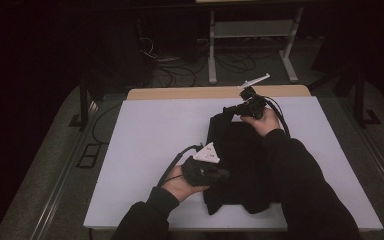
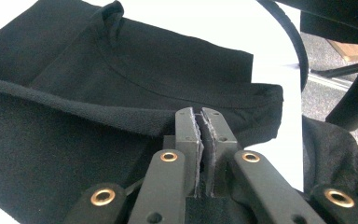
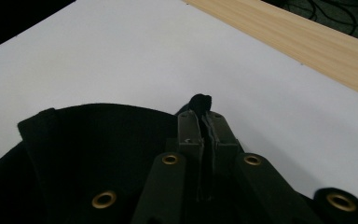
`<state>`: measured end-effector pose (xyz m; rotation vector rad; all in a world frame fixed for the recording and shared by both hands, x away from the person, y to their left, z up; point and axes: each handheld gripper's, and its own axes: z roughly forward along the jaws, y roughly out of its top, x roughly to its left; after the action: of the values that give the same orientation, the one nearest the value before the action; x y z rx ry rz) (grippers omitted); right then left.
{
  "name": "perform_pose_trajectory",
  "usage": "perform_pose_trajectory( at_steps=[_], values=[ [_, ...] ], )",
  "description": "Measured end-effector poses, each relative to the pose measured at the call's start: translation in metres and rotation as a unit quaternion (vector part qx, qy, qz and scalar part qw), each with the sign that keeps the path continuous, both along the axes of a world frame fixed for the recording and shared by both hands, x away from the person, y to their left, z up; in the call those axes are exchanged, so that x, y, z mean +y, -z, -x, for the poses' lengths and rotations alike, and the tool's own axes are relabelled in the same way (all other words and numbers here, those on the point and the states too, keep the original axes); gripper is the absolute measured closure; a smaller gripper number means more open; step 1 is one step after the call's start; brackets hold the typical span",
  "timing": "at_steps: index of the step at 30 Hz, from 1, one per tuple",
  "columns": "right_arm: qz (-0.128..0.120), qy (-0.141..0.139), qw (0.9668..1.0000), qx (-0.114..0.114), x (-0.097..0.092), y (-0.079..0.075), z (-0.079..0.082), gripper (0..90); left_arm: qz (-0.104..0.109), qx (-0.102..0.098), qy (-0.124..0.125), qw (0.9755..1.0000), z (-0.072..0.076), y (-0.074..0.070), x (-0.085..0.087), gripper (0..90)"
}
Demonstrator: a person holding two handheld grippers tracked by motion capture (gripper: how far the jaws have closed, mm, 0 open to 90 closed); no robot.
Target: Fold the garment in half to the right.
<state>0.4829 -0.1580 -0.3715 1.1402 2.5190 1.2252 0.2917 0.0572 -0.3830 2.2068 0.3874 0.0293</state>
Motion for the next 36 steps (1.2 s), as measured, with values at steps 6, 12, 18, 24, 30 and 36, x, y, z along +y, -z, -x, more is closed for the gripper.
perform_pose_trajectory(
  at_steps=[6, 12, 18, 24, 30, 36],
  values=[
    [-0.002, 0.009, 1.0, 0.001, -0.014, 0.003, 0.002, 84.8, -0.002, 0.001, 0.009, 1.0, -0.001, 0.001, -0.011, 84.7],
    [-0.005, 0.018, 0.9998, 0.002, -0.025, 0.005, 0.003, 84.7, -0.001, 0.003, 0.015, 0.9999, -0.003, 0.003, -0.021, 84.7],
    [-0.006, 0.026, 0.9996, 0.002, -0.036, 0.008, 0.005, 84.8, -0.001, 0.007, 0.022, 0.9997, -0.003, 0.005, -0.033, 84.7],
    [-0.013, 0.035, 0.9993, 0.008, -0.048, 0.013, 0.006, 84.7, -0.005, 0.009, 0.035, 0.9993, -0.004, 0.008, -0.047, 84.7],
    [-0.017, 0.042, 0.9989, 0.006, -0.057, 0.014, 0.007, 84.7, -0.003, 0.011, 0.043, 0.999, -0.005, 0.009, -0.06, 84.7],
    [-0.024, 0.048, 0.9985, 0.006, -0.069, 0.016, 0.009, 84.6, -0.004, 0.014, 0.052, 0.9985, -0.007, 0.011, -0.072, 84.7]
  ],
)
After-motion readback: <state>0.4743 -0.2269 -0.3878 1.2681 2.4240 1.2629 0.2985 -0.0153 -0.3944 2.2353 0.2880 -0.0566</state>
